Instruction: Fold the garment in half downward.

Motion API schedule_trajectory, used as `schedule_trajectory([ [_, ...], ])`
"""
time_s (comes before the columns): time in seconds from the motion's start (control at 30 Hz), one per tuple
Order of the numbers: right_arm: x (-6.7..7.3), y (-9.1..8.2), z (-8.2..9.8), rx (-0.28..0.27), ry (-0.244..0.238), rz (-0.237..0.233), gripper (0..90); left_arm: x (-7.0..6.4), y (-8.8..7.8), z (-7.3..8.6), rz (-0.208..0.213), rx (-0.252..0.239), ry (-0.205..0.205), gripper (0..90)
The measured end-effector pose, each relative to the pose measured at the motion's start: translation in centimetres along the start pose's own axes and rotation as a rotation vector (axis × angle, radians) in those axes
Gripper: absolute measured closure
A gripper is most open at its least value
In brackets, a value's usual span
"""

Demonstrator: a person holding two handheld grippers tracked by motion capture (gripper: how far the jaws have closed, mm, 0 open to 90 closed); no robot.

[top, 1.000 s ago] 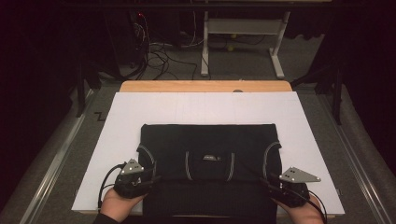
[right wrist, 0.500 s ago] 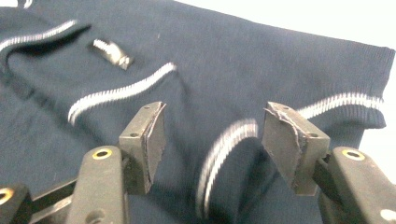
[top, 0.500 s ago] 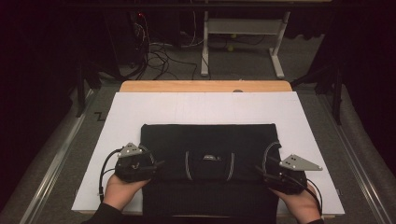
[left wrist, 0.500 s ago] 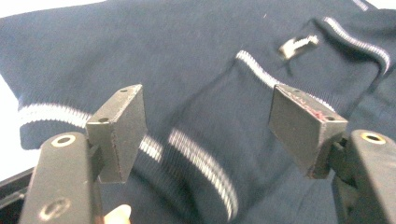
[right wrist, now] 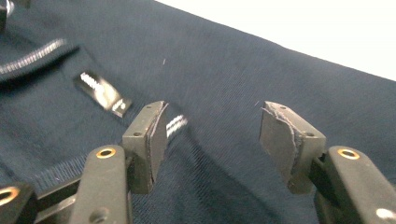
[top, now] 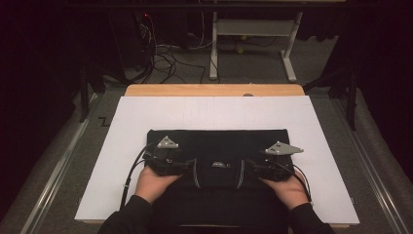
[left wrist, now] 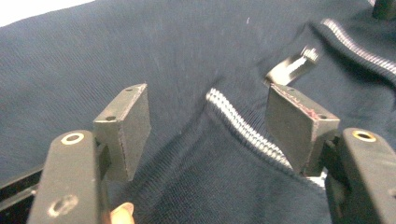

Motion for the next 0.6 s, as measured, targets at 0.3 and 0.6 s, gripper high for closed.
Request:
schedule_trajectory([
  [0.3,0.4,2.3,1.4,0.112,-0.005,0.002,47.6,-0.7,1.9,1.2,-0.025,0.071,0.034,28.8],
  [0.6,0.9,2.3,1.6,0.118,-0.022,-0.029,76.7,-1.3,1.9,1.2,0.007,0.045,0.057,52.0],
])
Point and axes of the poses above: each handheld gripper's, and its own axes: y roughly forward along the jaws, z roughly out of its underside, x roughly to its left, the point moved 1 cm from there along y, roughly forward along the jaws, and after that the axes turned 13 degrees about y, right-handed, at the moved point
